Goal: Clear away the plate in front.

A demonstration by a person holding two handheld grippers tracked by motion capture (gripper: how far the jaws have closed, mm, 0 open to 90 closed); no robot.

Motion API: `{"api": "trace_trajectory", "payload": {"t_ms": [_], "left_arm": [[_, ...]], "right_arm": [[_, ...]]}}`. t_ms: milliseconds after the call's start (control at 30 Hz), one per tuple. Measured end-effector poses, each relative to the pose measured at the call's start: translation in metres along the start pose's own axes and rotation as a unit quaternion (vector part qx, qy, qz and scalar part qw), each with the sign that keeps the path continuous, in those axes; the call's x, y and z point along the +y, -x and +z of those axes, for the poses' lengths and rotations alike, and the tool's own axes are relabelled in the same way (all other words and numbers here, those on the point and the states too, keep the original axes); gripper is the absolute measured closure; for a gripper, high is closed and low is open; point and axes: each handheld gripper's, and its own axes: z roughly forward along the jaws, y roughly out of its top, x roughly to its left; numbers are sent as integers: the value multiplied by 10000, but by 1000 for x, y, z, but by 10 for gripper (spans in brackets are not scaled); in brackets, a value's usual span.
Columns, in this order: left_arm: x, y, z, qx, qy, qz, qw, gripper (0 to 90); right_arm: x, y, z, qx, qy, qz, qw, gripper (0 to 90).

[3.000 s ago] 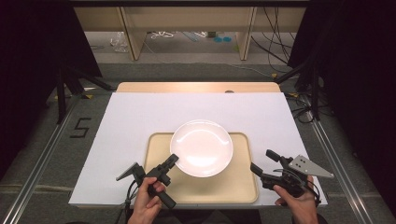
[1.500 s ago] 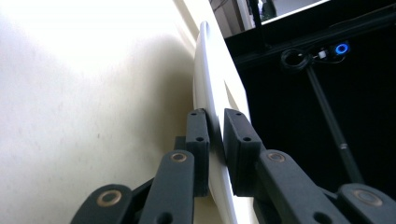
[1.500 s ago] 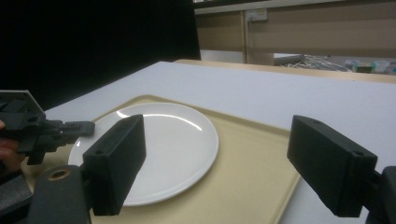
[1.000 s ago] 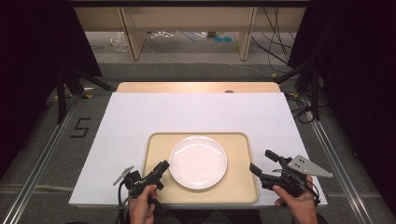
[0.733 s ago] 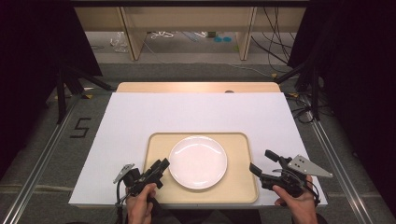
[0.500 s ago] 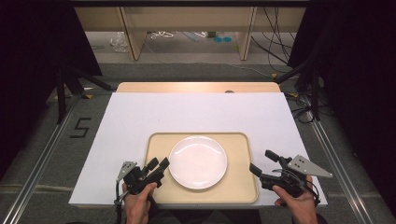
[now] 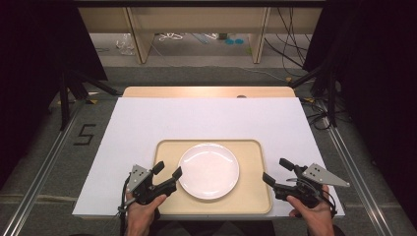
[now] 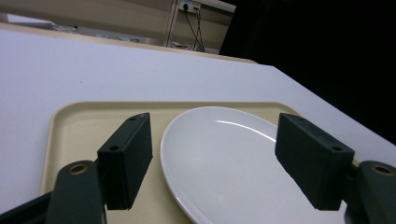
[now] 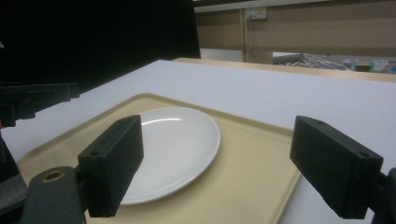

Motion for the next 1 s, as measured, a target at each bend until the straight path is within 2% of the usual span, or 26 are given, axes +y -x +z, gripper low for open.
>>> {"api": "trace_trajectory", "payload": {"t_ms": [100, 167, 233, 267, 333, 467, 600, 800, 1000], "left_arm": [[1, 2, 0, -64, 89, -21, 9999, 252], [3, 3, -1, -122, 81, 108, 9998, 227], [4, 4, -3, -74, 110, 178, 9998, 163], [5, 4, -5, -80, 121, 286, 9995, 154], [7, 4, -8, -58, 125, 440, 9989, 153], [11, 2, -13, -69, 128, 475, 9988, 153], [12, 0, -16, -135, -1, 579, 9982, 154], [18, 6, -22, -363, -169, 947, 9947, 154], [19, 10, -24, -507, -189, 1023, 9933, 154]], "right_arm": [[0, 0, 0, 4, 4, -1, 10000, 182], [0, 0, 0, 5, 1, -3, 10000, 182], [0, 0, 0, 2, 6, -3, 10000, 182], [0, 0, 0, -15, 32, -35, 10000, 182], [0, 0, 0, -3, 16, -19, 10000, 182], [0, 0, 0, 10, 9, -4, 10000, 182], [0, 0, 0, 11, 6, -7, 10000, 182], [0, -1, 0, -2, -11, -6, 10000, 180], [-2, -2, -2, -7, -83, 10, 10000, 175]]}}
